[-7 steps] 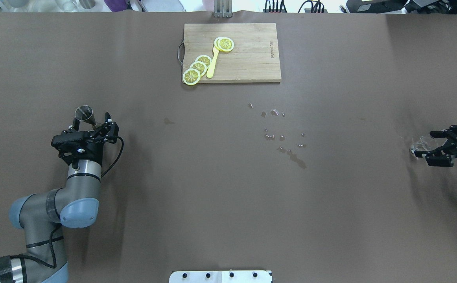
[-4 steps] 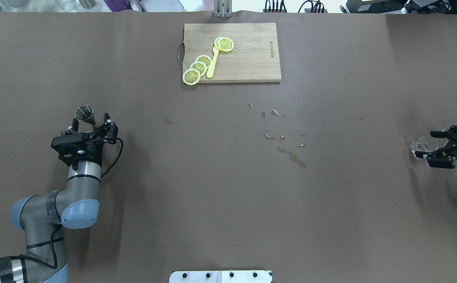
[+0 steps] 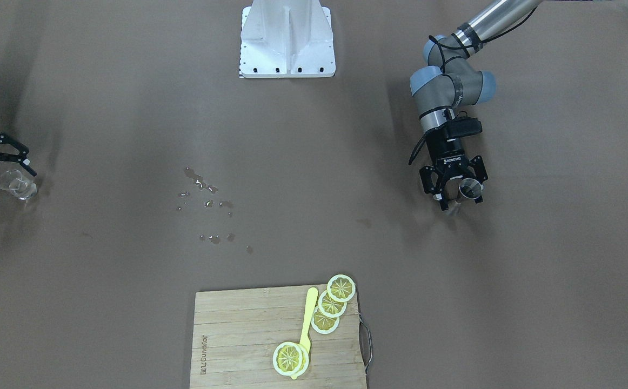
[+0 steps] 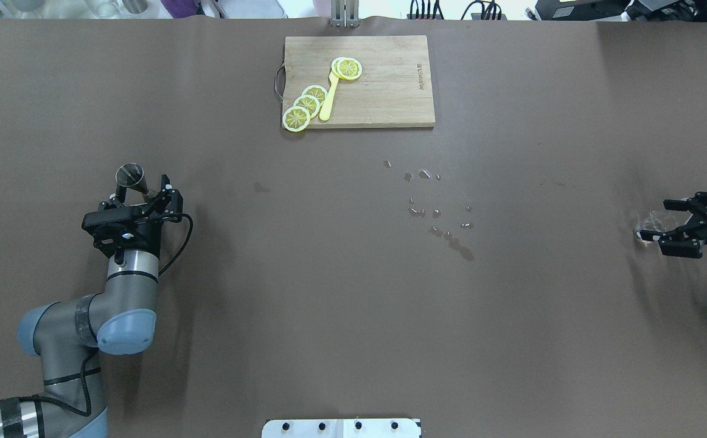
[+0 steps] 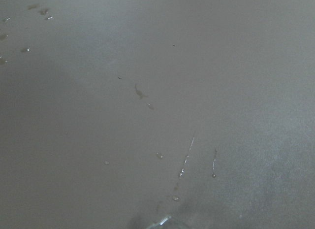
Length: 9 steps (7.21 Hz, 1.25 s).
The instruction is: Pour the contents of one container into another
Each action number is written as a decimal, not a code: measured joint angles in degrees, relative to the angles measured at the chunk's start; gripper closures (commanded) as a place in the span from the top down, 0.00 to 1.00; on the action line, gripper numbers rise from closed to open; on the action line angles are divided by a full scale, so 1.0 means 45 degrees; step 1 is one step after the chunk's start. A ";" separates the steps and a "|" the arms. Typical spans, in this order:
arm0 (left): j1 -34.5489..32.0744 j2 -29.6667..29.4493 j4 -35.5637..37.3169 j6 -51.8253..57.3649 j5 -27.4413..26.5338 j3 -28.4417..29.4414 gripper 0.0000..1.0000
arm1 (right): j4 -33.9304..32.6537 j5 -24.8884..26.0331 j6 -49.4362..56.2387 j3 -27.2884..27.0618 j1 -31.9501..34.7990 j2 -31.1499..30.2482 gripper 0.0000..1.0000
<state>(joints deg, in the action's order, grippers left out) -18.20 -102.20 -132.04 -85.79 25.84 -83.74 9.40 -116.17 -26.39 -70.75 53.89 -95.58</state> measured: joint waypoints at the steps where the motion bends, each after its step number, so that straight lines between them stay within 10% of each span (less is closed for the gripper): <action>1: 0.0000 -0.0003 0.0001 0.0013 -0.0001 -0.0013 0.36 | 0.0050 0.0056 -0.0014 0.0073 -0.0003 0.0076 1.00; 5: 0.0001 -0.0004 -0.0020 0.0022 -0.0001 -0.0007 0.34 | 0.1378 0.1081 -0.0102 0.1146 -0.0513 0.0347 1.00; 9: 0.0001 0.0002 -0.0028 0.0049 0.0017 -0.0115 0.00 | 0.1509 0.1131 -0.0208 0.1506 -0.0707 0.0611 0.98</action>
<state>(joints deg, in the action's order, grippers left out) -18.19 -102.19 -132.16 -85.57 25.92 -84.26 16.19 -111.08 -27.33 -63.97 50.71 -92.84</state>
